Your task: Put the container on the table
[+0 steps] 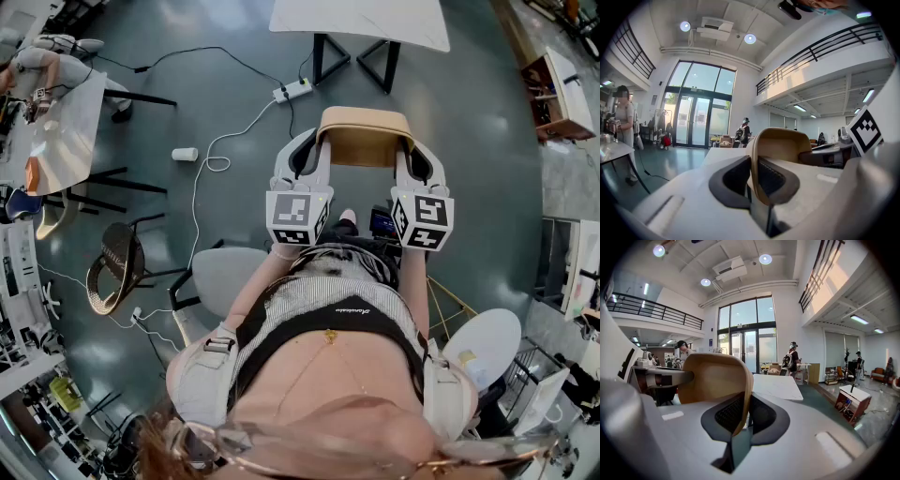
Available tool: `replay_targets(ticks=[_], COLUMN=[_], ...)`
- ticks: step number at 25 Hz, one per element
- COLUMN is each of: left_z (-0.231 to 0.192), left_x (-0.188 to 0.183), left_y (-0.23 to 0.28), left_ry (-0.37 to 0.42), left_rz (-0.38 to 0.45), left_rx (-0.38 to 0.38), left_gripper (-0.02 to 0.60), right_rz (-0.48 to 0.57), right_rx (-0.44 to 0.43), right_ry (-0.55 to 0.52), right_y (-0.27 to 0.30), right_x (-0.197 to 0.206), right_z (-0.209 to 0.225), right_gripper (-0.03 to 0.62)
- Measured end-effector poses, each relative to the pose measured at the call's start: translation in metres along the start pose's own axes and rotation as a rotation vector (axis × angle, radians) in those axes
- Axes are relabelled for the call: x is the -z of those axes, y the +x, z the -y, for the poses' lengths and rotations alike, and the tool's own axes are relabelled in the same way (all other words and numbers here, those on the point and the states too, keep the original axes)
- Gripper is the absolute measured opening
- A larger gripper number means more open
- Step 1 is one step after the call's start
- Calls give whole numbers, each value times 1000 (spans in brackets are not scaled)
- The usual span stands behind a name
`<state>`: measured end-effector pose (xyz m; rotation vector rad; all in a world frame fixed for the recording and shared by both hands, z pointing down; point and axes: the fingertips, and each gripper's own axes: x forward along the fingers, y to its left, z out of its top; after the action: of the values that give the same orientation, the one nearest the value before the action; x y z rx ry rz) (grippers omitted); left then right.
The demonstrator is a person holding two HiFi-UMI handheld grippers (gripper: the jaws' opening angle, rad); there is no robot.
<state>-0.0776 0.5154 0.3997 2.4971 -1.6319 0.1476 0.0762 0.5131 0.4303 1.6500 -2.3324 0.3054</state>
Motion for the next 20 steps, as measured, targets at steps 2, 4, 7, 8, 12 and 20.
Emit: replay_targets(ticks=[2,4,7,8,12,20], left_z=[0,1,3,5,11,13], left_x=[0,0,-1,0,6,8], left_y=[1,2,4,5,6,8], left_ry=[1,1,3,4,4,-2], left_rz=[0,2,3,2,-8,-6], left_rx=[-2,-6,-13,-15,-27,-50], left_gripper=[34,34,32,32,32,32], right_rz=[2,5,9,8,2,4], right_rx=[-5,-16,-29,-31,-45,-86], right_ry=[3,6,9,11,4,-11], right_y=[1,1,0,-1,-1,4], right_x=[0,0,1,2,6,6], right_z=[1,2,4,6,12,16], right_gripper=[51,55,60,60,60,61])
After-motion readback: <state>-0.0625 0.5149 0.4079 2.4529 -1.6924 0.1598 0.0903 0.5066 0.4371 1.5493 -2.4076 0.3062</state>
